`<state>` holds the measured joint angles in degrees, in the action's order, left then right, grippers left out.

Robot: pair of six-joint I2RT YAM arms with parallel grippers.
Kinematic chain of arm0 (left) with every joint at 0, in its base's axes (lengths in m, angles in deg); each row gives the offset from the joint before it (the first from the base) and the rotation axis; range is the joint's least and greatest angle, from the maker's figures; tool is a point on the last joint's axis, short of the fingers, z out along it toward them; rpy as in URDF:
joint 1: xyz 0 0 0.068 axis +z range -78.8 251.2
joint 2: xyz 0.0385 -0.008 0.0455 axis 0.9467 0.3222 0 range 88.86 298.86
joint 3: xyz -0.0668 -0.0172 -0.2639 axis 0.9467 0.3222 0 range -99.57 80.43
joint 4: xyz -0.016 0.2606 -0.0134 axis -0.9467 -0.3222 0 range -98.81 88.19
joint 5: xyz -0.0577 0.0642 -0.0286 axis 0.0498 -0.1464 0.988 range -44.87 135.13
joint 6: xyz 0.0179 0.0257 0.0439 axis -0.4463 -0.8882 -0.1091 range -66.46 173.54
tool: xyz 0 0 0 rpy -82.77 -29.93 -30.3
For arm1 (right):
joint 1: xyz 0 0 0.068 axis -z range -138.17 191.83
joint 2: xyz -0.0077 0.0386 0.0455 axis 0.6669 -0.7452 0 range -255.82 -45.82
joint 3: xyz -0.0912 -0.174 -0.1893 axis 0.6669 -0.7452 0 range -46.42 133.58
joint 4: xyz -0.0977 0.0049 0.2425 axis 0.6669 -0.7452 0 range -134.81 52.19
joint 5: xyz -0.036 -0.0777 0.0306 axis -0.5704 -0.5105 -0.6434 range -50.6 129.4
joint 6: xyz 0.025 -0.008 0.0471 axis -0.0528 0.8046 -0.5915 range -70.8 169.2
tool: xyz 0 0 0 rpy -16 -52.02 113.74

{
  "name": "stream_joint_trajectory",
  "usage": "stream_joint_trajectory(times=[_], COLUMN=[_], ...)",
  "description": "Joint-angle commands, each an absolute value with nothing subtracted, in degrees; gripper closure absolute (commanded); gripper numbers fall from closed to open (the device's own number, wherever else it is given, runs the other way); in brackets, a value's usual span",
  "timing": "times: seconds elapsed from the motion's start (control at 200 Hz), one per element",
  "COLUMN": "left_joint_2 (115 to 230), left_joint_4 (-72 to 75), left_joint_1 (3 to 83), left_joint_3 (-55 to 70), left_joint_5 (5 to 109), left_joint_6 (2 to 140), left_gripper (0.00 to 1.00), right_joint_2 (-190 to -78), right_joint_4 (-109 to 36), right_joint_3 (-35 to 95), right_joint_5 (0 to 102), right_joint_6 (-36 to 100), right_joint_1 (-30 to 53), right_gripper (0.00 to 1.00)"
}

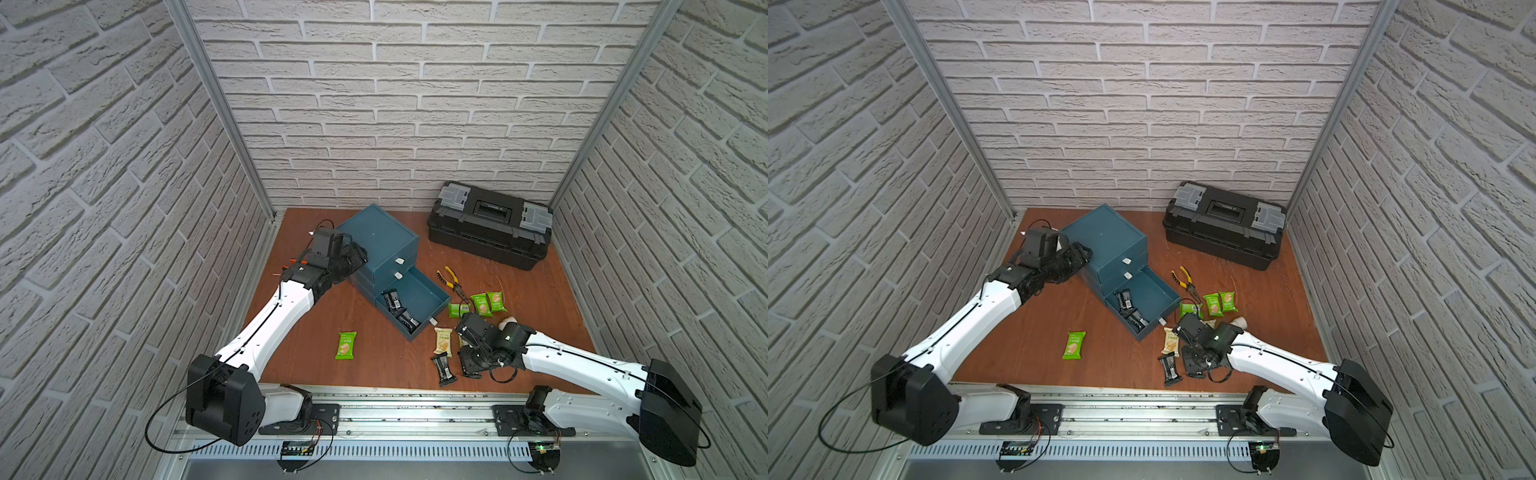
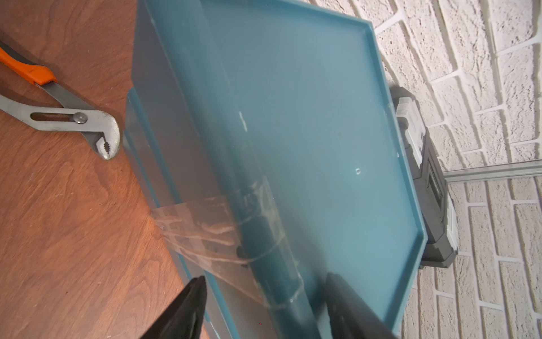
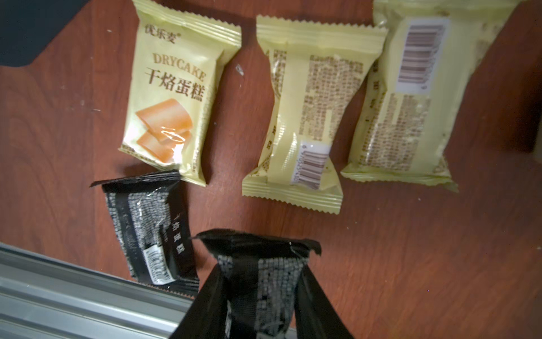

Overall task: Take the cookies out of the drawer
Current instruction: Place the cookie at the center of the board, then pick up the cookie from the drawer.

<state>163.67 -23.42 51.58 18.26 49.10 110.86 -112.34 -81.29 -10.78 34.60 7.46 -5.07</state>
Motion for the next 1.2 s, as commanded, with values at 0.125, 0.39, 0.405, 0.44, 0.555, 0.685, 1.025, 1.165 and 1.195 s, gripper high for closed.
stream_joint_trajectory(times=[0.125,0.39,0.405,0.44,0.555,0.685,1.025,1.165,1.195], left_joint_2=[165.3,165.2,165.2,165.2,165.2,165.4,165.5,165.5,165.5], left_joint_4=[-29.1,-29.2,-29.1,-29.1,-29.1,-29.0,-28.8,-28.8,-28.9], left_joint_1=[52.0,52.0,52.0,52.0,52.0,52.0,52.0,52.0,52.0], left_joint_3=[20.8,20.7,20.7,20.8,20.7,20.7,20.8,21.0,21.0], left_joint_5=[48.1,48.1,48.1,48.1,48.1,48.1,48.4,48.5,48.4], left_joint_6=[110.6,110.6,110.6,110.6,110.6,110.6,110.6,110.7,110.7], left_gripper=[0.31,0.32,0.32,0.32,0.32,0.32,0.32,0.32,0.32], right_joint_2=[-115.9,-118.0,-117.9,-117.3,-114.5,-110.7,-113.1,-122.8,-125.2], right_joint_4=[-74.5,-73.4,-73.6,-74.1,-76.6,-81.0,-80.5,-78.3,-78.4], right_joint_3=[-12.3,-12.4,-12.4,-12.4,-12.0,-10.0,2.9,11.7,13.7], right_joint_5=[36.3,35.6,35.4,35.1,34.0,33.2,31.4,35.4,36.5], right_joint_6=[6.1,5.7,5.7,5.7,5.4,5.7,19.7,28.0,29.4], right_joint_1=[-5.8,-5.9,-5.9,-5.9,-5.9,-5.9,-5.8,-5.0,-4.8], right_gripper=[0.71,0.6,0.59,0.57,0.51,0.45,0.44,0.44,0.44])
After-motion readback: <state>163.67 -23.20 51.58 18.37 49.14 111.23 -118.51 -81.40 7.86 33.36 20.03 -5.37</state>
